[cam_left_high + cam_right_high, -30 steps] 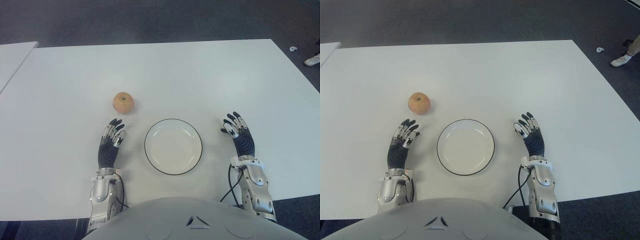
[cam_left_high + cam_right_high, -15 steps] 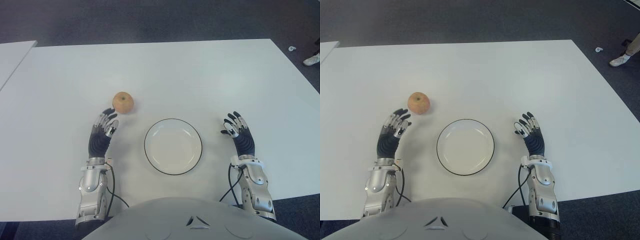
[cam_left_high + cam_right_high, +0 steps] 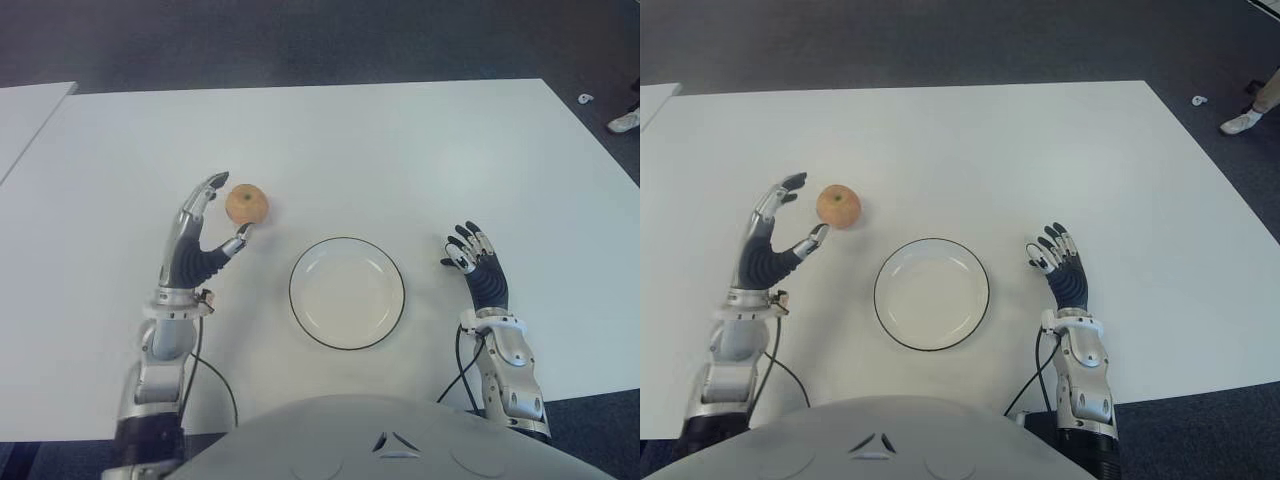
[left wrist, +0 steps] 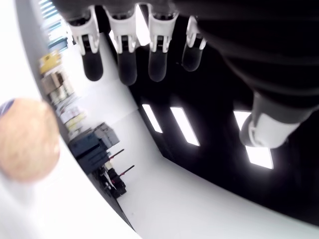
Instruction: Put the apples into the plate.
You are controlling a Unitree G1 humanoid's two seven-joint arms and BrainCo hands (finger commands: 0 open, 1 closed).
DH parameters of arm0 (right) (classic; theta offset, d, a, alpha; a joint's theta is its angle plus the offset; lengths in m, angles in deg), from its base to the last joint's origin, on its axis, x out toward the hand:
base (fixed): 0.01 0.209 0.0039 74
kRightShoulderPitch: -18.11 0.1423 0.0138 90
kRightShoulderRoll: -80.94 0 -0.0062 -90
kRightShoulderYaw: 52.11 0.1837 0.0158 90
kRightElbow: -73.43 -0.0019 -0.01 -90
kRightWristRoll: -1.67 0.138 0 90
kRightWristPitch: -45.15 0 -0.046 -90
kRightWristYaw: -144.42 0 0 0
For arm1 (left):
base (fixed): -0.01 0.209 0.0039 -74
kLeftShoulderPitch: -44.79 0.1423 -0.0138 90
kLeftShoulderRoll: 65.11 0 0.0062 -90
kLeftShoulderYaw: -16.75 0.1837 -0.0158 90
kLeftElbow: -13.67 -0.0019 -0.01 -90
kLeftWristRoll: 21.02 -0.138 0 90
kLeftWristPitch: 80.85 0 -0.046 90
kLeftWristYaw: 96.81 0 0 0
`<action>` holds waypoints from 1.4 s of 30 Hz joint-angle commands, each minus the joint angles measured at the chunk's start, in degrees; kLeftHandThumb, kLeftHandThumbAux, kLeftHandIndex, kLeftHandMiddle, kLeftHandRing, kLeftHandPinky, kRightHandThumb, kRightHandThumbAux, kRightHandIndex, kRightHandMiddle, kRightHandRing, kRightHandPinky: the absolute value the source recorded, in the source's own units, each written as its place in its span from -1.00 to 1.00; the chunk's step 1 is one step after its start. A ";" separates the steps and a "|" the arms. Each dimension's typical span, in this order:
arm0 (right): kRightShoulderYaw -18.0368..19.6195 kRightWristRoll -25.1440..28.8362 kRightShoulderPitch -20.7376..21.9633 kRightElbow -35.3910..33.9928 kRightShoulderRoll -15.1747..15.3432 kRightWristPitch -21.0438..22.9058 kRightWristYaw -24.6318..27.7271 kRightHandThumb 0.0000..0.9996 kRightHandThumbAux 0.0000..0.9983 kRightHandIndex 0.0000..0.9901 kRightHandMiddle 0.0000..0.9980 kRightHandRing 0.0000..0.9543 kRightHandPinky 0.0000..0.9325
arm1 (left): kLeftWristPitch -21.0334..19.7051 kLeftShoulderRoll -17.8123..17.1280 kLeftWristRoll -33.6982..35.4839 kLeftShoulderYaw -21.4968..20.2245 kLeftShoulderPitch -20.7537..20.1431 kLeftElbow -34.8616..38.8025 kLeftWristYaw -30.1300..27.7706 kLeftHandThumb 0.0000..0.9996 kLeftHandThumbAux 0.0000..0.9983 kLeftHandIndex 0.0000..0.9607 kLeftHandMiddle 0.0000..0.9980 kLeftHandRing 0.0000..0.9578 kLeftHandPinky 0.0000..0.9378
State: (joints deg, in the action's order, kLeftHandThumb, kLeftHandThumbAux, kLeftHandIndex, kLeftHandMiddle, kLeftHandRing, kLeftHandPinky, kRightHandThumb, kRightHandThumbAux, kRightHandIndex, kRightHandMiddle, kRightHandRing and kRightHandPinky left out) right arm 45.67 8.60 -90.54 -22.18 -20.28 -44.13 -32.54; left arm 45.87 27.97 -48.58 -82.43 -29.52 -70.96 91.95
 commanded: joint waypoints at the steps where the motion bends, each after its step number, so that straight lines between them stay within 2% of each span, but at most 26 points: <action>1: -0.54 -0.38 -1.37 3.98 -0.73 2.55 -0.06 -0.35 0.21 -0.92 -0.75 -0.72 -0.66 | 0.48 -3.27 -9.77 -0.14 -2.51 -1.83 5.61 -0.41 -0.03 -0.75 -0.69 -0.66 -0.62; 5: -0.51 -0.29 -1.17 4.49 -0.82 2.18 -0.05 -0.34 0.21 -0.92 -0.75 -0.71 -0.62 | -0.93 -6.29 -18.64 0.79 -4.62 -3.14 11.78 -0.44 -0.07 -0.77 -0.71 -0.69 -0.68; 13: -0.37 -0.14 -0.88 5.49 -0.76 1.44 0.17 -0.32 0.20 -0.91 -0.75 -0.70 -0.61 | -4.83 -11.18 -27.42 4.17 -8.97 -6.63 17.90 -0.45 -0.17 -0.77 -0.74 -0.76 -0.79; 23: -0.52 -0.23 -0.55 7.06 -0.72 0.37 0.37 -0.32 0.19 -0.91 -0.75 -0.71 -0.63 | -9.99 -17.20 -31.49 11.22 -18.71 -16.68 17.86 -0.39 -0.24 -0.76 -0.78 -0.83 -0.82; 30: -0.64 -0.14 -0.67 7.38 -0.99 -0.44 0.41 -0.32 0.19 -0.91 -0.76 -0.72 -0.61 | -11.54 -20.08 -32.62 16.47 -24.25 -23.77 19.30 -0.35 -0.26 -0.74 -0.78 -0.83 -0.81; 36: -0.69 0.05 -0.90 7.44 -1.06 -0.76 0.80 -0.33 0.18 -0.91 -0.75 -0.71 -0.61 | -12.52 -21.77 -32.30 19.87 -26.85 -26.99 19.12 -0.36 -0.27 -0.72 -0.77 -0.82 -0.77; 42: -0.52 0.05 -1.57 7.51 -1.10 -1.57 1.05 -0.33 0.22 -0.91 -0.74 -0.68 -0.58 | -12.76 -22.02 -31.21 22.71 -29.39 -30.62 18.67 -0.34 -0.28 -0.71 -0.76 -0.79 -0.71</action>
State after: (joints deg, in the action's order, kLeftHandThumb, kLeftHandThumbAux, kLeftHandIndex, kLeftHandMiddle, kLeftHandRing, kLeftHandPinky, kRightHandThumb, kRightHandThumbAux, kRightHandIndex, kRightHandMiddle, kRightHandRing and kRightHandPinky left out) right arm 45.65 8.68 -89.11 -18.53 -20.52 -48.59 -31.71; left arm 33.35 6.43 -80.41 -61.49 -57.77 -99.13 110.85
